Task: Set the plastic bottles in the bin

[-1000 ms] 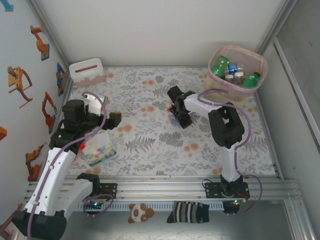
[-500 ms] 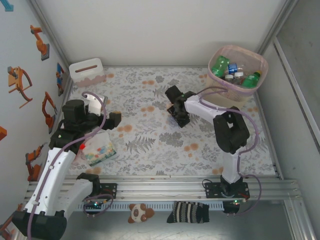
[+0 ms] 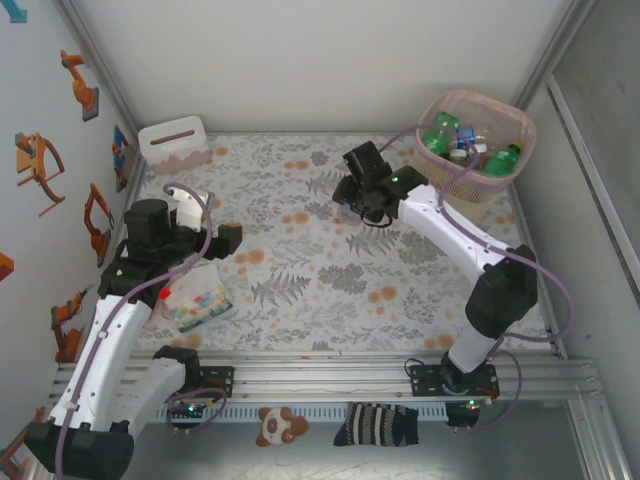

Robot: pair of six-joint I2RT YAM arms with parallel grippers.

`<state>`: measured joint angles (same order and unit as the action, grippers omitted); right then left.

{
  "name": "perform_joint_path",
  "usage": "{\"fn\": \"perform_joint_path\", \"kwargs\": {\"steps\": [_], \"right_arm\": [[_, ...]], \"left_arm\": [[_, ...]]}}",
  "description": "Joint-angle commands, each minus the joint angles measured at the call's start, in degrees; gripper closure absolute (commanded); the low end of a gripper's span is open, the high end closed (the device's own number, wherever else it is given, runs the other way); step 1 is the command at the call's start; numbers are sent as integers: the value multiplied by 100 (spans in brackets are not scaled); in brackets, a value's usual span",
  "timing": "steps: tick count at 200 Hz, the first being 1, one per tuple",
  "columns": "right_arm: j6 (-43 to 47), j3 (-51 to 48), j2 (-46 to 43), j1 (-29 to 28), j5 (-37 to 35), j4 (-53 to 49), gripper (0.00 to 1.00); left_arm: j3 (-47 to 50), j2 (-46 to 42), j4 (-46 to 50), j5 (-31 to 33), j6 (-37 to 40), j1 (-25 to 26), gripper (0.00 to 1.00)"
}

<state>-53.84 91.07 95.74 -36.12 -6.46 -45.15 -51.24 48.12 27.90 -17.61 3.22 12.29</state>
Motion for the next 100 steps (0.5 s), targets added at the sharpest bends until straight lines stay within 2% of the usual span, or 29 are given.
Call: {"fn": "perform_joint_path", "kwargs": {"steps": [1,47,100], "right_arm": [[1679,580,-262,60,-290,-498,35],[2702,1704,-363,406,-556,-1302,36],[3008,2495,-520,1517,-267,-1517,36]], "left_arm": [[-88,-37,23,-89,0,-25,11],[-87,-32,22,-112,-13,-25,11],[-80,0,22,-96,-11,-25,11]]}}
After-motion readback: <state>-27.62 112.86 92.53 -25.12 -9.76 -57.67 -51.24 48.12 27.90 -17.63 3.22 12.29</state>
